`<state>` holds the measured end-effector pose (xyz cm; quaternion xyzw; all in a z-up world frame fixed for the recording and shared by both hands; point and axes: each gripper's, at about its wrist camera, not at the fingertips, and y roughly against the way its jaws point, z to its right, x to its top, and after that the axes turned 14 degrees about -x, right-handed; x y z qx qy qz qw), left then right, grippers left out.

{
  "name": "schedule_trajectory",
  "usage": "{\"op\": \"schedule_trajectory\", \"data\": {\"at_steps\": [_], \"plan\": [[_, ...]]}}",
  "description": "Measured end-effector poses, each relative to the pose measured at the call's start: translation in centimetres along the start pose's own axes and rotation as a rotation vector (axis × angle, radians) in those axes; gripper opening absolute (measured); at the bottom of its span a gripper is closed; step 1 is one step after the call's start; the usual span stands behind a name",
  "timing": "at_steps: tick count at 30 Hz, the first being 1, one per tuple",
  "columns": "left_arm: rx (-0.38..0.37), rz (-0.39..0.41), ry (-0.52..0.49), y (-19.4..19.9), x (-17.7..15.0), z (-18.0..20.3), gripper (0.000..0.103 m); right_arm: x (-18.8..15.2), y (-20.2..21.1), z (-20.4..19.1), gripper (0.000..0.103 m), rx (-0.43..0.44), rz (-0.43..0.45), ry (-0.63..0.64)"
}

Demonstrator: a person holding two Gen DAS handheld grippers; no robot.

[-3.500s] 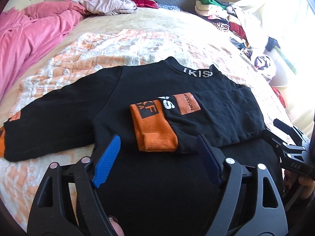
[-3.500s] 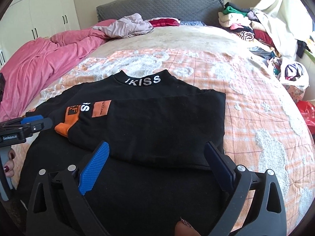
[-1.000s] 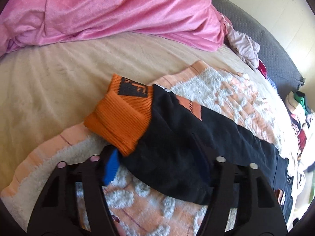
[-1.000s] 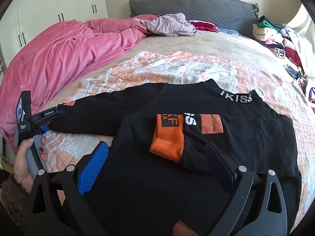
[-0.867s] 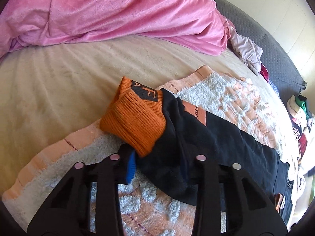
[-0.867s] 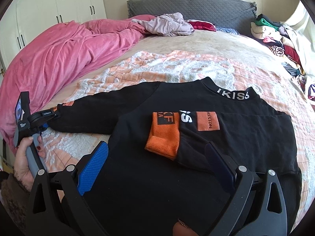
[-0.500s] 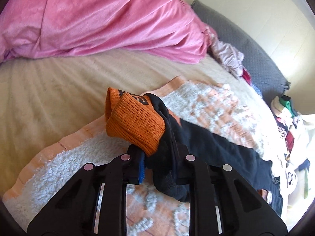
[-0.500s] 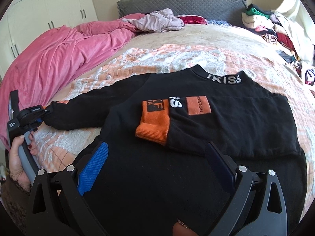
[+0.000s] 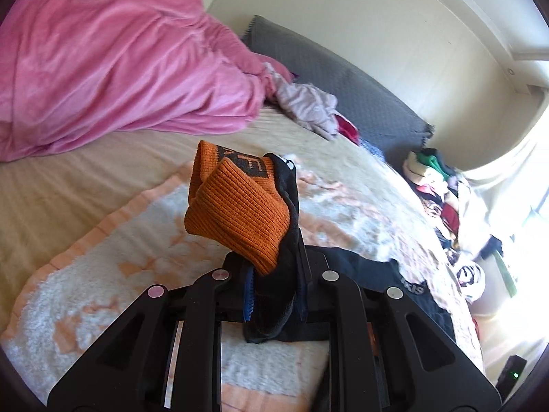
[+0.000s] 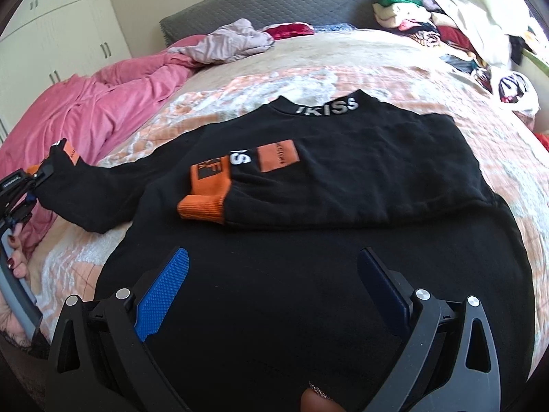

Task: Fold small clothes
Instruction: 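Fold the held sleeve across the body with the left gripper and release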

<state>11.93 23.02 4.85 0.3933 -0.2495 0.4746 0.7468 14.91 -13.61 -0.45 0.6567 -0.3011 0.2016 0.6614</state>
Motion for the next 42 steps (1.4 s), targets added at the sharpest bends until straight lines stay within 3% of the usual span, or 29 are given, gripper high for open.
{"op": "schedule_trajectory", "data": {"at_steps": [9, 22, 30, 42], "plan": [[-0.111, -0.099, -0.155, -2.1, -0.7, 7.0, 0.011, 0.1, 1.1, 3.6, 0.098, -0.044, 0.02, -0.074], [-0.229, -0.24, -0.252, -5.6, -4.0, 12.1, 0.011, 0.2, 2.6, 7.2, 0.098, -0.077, 0.046, -0.162], [-0.294, -0.338, -0.312, -7.4, -7.3, 14.1, 0.011, 0.4, 3.5, 9.2, 0.098, -0.084, 0.075, -0.232], [-0.357, -0.529, -0.415, -10.2, -12.5, 15.8, 0.012, 0.5, 2.7, 11.1, 0.098, -0.085, 0.042, -0.308]]}}
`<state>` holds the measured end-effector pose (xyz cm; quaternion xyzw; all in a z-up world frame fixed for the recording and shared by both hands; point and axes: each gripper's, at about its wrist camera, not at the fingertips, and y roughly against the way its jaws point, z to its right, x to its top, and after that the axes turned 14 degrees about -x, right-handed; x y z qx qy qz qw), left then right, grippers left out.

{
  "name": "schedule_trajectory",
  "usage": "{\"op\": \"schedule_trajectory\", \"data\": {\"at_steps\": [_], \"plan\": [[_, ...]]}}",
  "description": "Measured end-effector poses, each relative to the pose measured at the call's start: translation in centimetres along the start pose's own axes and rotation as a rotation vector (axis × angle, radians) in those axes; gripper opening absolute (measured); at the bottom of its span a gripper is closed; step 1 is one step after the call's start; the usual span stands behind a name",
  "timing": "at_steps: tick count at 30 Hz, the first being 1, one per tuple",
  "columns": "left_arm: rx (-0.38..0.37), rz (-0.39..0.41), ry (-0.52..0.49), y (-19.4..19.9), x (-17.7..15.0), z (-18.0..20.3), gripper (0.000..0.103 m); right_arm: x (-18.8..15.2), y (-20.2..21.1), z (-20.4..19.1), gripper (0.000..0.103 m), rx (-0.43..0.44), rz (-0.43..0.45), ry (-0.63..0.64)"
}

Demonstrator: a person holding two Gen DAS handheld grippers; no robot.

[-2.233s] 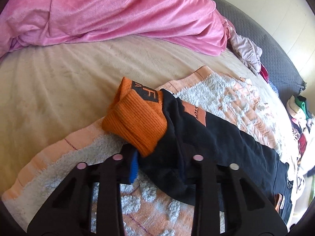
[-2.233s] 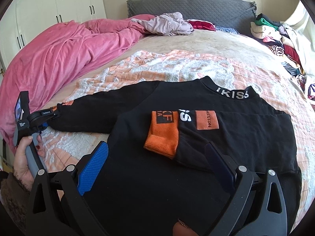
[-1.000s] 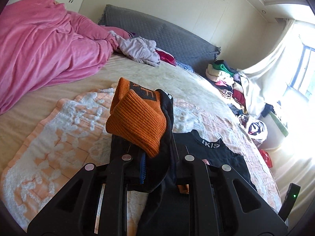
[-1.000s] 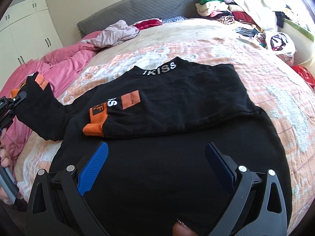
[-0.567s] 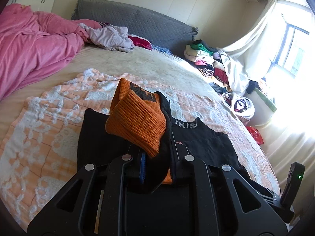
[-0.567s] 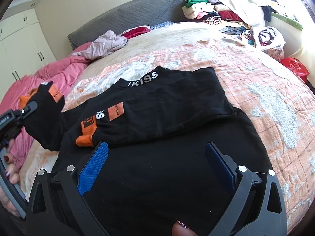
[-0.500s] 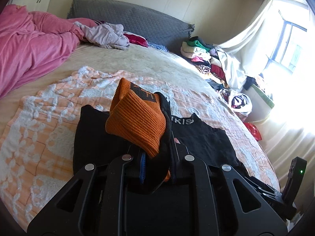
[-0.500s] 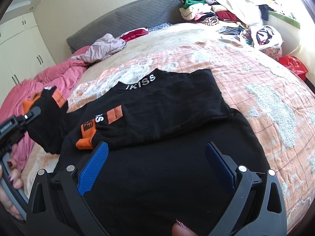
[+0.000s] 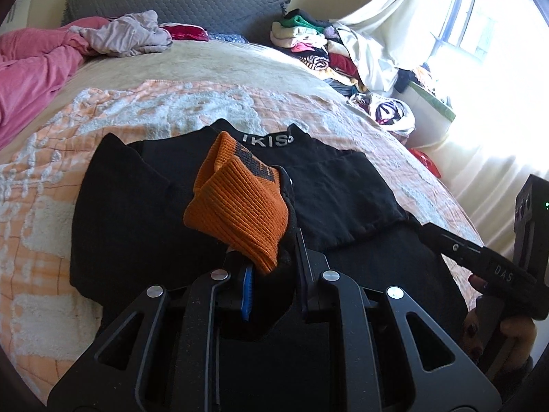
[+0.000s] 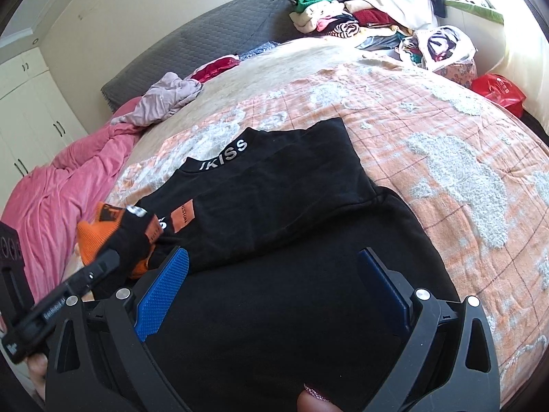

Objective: Fold small clothes

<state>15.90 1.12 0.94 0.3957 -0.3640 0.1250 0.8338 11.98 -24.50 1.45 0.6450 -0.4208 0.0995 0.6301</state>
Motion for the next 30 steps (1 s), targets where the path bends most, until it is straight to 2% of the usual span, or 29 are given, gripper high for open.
{"op": "schedule_trajectory", "data": {"at_steps": [5, 9, 12, 15, 18, 20, 23, 25, 28, 30], "plan": [[-0.052, -0.097, -0.038, -1.7, -1.0, 0.6, 0.015, 0.1, -0.4, 0.1, 0.098, 0.011, -0.018, -0.017], [-0.074, -0.125, -0.047, -1.9, -1.2, 0.9, 0.018, 0.2, -0.6, -0.1, 0.098, 0.022, -0.035, -0.019], [-0.121, -0.131, -0.026, -1.3, -1.0, 0.8, 0.029, 0.1, -0.8, -0.3, 0.098, 0.036, -0.045, -0.019], [-0.163, -0.135, -0.034, -0.4, -0.7, 0.9, 0.034, -0.1, -1.1, -0.4, 0.098, 0.058, -0.068, -0.035], [-0.148, -0.102, -0.034, 0.9, 0.0, 0.6, 0.039, -0.5, -1.7, -1.0, 0.098, 0.073, -0.107, -0.026], [-0.123, -0.077, -0.02, 1.8, 0.6, -0.1, 0.05, -0.7, -2.2, -2.0, 0.098, 0.088, -0.131, -0.007], [-0.06, -0.037, 0.005, 2.9, 1.3, -1.6, 0.053, -1.2, -2.8, -3.5, 0.098, 0.134, -0.17, 0.015], [-0.061, -0.015, 0.032, 3.6, 1.7, -2.7, 0.057, -1.6, -3.1, -4.3, 0.098, 0.158, -0.19, 0.019], [-0.012, 0.014, 0.045, 4.5, 2.2, -3.6, 0.06, -2.3, -3.8, -5.4, 0.098, 0.129, -0.219, 0.052], [0.031, 0.03, 0.048, 5.1, 2.4, -4.3, 0.067, -2.7, -4.0, -5.8, 0.098, 0.115, -0.22, 0.063]]}}
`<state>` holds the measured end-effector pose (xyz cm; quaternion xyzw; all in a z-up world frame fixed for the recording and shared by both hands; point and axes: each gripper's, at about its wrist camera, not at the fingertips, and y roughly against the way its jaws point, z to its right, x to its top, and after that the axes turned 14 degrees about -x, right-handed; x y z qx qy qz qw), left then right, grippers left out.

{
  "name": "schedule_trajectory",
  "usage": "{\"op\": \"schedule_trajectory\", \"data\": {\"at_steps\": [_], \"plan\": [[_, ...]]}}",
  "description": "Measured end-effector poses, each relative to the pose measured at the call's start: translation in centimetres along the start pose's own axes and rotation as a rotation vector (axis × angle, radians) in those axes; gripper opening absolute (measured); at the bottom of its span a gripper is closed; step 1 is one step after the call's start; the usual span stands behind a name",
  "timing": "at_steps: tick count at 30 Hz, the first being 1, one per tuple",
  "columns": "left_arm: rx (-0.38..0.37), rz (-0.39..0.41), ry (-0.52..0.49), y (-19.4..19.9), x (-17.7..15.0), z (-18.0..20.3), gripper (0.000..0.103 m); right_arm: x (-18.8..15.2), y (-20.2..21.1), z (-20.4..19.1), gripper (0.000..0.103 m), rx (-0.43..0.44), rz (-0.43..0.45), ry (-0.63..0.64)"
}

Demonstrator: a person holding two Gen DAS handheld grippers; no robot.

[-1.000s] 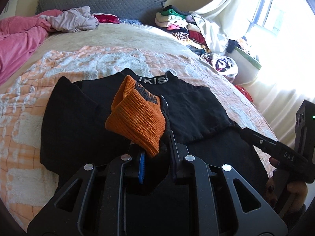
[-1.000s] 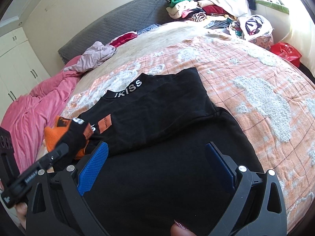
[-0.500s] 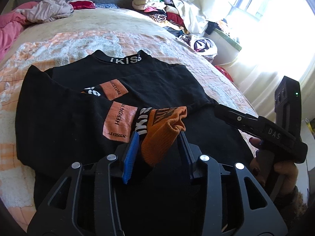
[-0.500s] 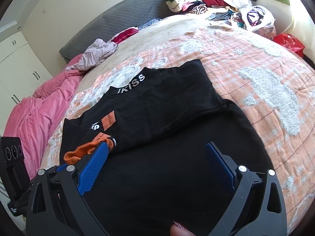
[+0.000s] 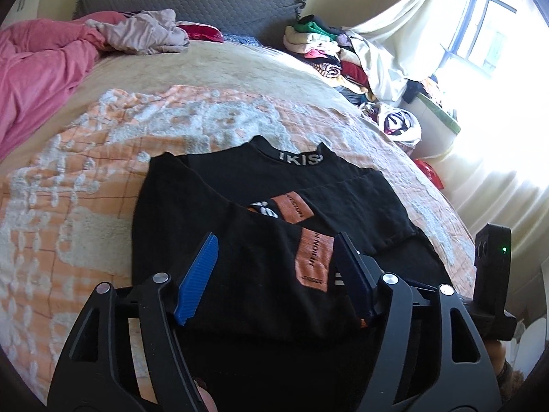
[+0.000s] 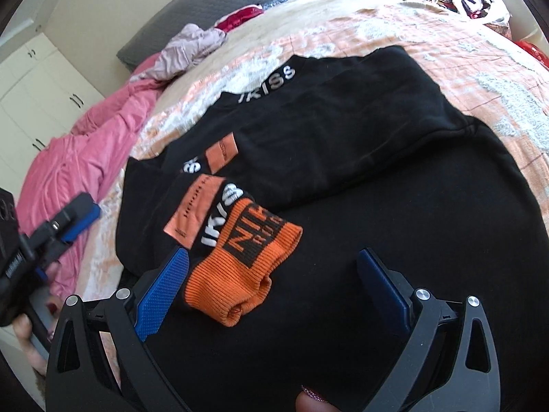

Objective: Fold small clothes

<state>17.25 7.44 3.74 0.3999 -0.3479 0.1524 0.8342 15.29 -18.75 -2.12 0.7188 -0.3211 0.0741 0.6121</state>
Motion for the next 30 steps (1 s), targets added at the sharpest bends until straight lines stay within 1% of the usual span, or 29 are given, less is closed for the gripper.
{"op": "schedule_trajectory", "data": {"at_steps": [2, 3, 5, 6, 7, 8, 9, 10, 11, 12, 14, 16, 19, 23, 26, 30], "plan": [[0.039, 0.017, 0.006, 0.4, 0.2, -0.7, 0.067, 0.0, -0.2, -0.7, 0.097, 0.007, 0.006, 0.016], [0.066, 0.028, 0.01, 0.6, 0.3, -1.1, 0.067, -0.1, -0.4, -1.1, 0.095, 0.015, 0.004, 0.027], [0.117, 0.045, 0.032, 1.0, 0.4, -2.0, 0.068, 0.0, -0.9, -1.9, 0.073, 0.029, -0.002, 0.058], [0.134, 0.054, 0.047, 1.1, 0.4, -2.5, 0.068, -0.1, -1.1, -2.2, 0.07, 0.021, -0.002, 0.068], [0.144, 0.06, 0.064, 1.3, 0.4, -3.0, 0.068, -0.1, -1.3, -2.6, 0.064, 0.007, 0.005, 0.076], [0.145, 0.062, 0.077, 1.3, 0.4, -3.3, 0.068, -0.1, -1.4, -2.9, 0.051, 0.005, 0.012, 0.086], [0.142, 0.065, 0.091, 1.4, 0.4, -3.7, 0.068, 0.0, -1.5, -3.1, 0.046, 0.004, 0.015, 0.093], [0.141, 0.072, 0.107, 1.5, 0.4, -4.2, 0.068, 0.0, -1.5, -3.3, 0.034, 0.015, 0.017, 0.106], [0.144, 0.079, 0.116, 1.7, 0.4, -4.4, 0.068, 0.1, -1.5, -3.6, 0.017, 0.043, 0.009, 0.128], [0.148, 0.085, 0.123, 1.8, 0.4, -4.7, 0.068, 0.1, -1.2, -4.1, 0.016, 0.041, 0.017, 0.16], [0.159, 0.1, 0.14, 2.2, 0.5, -5.3, 0.068, 0.2, 0.0, -5.7, 0.012, 0.004, 0.08, 0.265], [0.163, 0.11, 0.158, 2.6, 0.5, -5.8, 0.068, 0.6, 1.3, -6.9, 0.012, -0.006, 0.135, 0.331], [0.166, 0.128, 0.192, 3.1, 0.5, -6.6, 0.068, 1.9, 2.8, -8.0, 0.012, -0.01, 0.187, 0.389], [0.18, 0.157, 0.226, 3.7, 0.5, -7.5, 0.068, 4.3, 4.7, -9.5, 0.012, -0.045, 0.261, 0.479], [0.183, 0.162, 0.237, 3.7, 0.5, -7.8, 0.068, 6.1, 5.9, -10.0, 0.012, -0.091, 0.324, 0.546], [0.183, 0.162, 0.244, 3.6, 0.4, -7.9, 0.068, 8.0, 6.5, -9.0, 0.012, -0.162, 0.359, 0.575]]}}
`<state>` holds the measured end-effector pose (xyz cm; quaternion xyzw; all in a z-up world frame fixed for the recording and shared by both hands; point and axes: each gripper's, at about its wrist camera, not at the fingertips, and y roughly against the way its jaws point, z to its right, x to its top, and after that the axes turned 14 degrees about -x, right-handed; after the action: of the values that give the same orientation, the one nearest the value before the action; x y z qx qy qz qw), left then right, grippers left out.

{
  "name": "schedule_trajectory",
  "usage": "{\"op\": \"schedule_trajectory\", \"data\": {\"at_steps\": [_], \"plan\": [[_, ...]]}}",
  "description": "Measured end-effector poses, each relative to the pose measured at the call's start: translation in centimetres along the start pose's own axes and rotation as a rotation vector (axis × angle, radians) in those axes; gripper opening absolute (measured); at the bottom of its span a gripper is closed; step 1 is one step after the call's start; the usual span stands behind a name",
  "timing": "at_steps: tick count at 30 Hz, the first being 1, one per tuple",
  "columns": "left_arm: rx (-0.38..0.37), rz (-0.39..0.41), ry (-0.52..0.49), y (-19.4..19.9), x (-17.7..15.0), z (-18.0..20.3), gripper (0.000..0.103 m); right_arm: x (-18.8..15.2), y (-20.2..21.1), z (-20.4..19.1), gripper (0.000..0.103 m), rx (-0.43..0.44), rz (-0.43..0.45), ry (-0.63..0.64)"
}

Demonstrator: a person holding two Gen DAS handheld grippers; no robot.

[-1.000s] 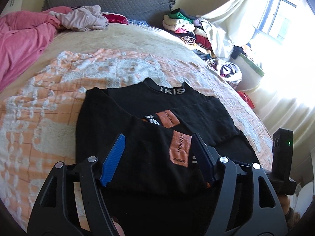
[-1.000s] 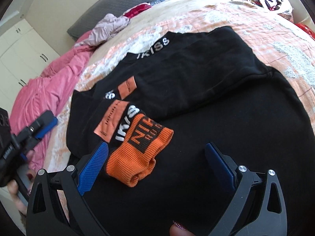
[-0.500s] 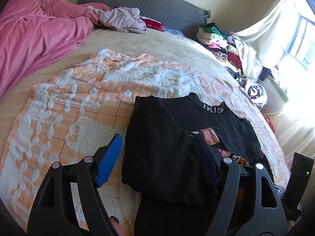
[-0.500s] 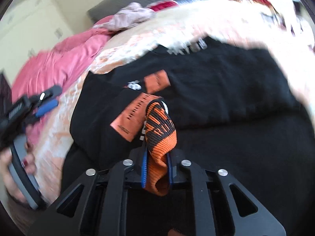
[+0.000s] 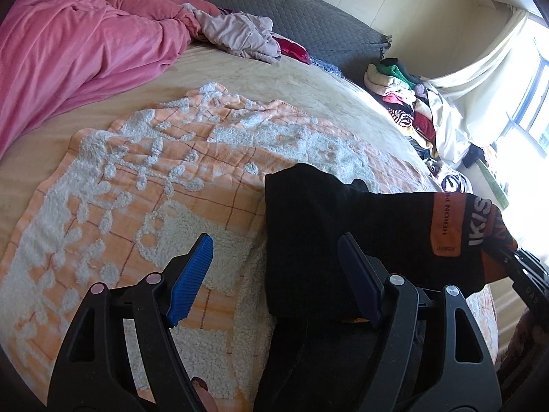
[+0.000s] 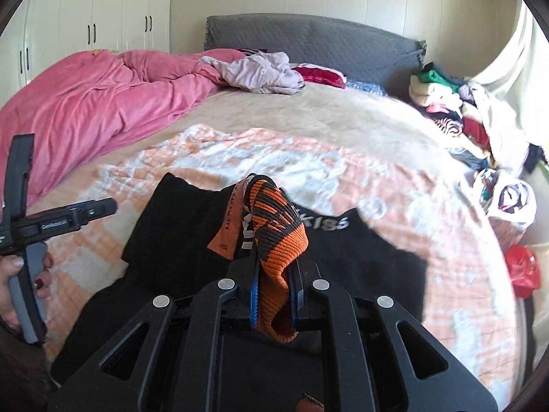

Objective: Fold small clothes

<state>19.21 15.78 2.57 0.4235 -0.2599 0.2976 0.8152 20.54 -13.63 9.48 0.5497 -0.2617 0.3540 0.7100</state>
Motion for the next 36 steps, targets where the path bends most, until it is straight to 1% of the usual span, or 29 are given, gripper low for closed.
{"op": "schedule_trajectory", "data": {"at_steps": [4, 9, 13, 16, 18, 21, 25, 27, 28, 31, 33, 36], "plan": [[0.001, -0.008, -0.003, -0.2, -0.1, 0.1, 0.068, -0.9, -0.8, 2.4, 0.012, -0.062, -0.017, 0.004], [-0.006, -0.034, -0.017, -1.3, -0.5, 0.7, 0.068, -3.2, -3.3, 4.8, 0.012, -0.091, -0.092, -0.029], [-0.013, -0.056, -0.059, -2.5, -0.8, 2.1, 0.068, -5.1, -5.1, 5.4, 0.012, -0.094, -0.146, -0.043], [-0.016, -0.067, -0.107, -3.4, -0.9, 3.7, 0.067, -6.1, -5.9, 5.4, 0.013, -0.096, -0.167, -0.039], [-0.019, -0.075, -0.141, -3.9, -0.8, 4.5, 0.061, -6.7, -6.4, 5.3, 0.013, -0.093, -0.183, -0.033], [-0.02, -0.107, -0.181, -5.2, -0.6, 5.5, 0.061, -7.3, -7.0, 5.2, 0.015, -0.097, -0.198, -0.019], [-0.046, -0.169, -0.237, -7.8, -1.0, 6.7, 0.06, -7.7, -7.2, 5.4, 0.019, -0.112, -0.205, -0.015], [-0.06, -0.191, -0.254, -8.7, -1.9, 6.7, 0.06, -8.0, -7.3, 5.8, 0.027, -0.127, -0.214, -0.026], [-0.063, -0.206, -0.256, -9.3, -2.4, 6.6, 0.06, -8.2, -7.3, 6.1, 0.033, -0.14, -0.217, -0.029], [-0.049, -0.254, -0.24, -10.8, -3.4, 6.0, 0.06, -8.8, -7.5, 7.2, 0.037, -0.135, -0.237, -0.056], [-0.047, -0.259, -0.236, -10.9, -3.7, 5.7, 0.06, -9.2, -7.6, 8.0, 0.042, -0.128, -0.25, -0.088], [-0.058, -0.248, -0.224, -10.6, -3.6, 5.6, 0.06, -9.8, -8.0, 9.3, 0.043, -0.111, -0.275, -0.165]]}}
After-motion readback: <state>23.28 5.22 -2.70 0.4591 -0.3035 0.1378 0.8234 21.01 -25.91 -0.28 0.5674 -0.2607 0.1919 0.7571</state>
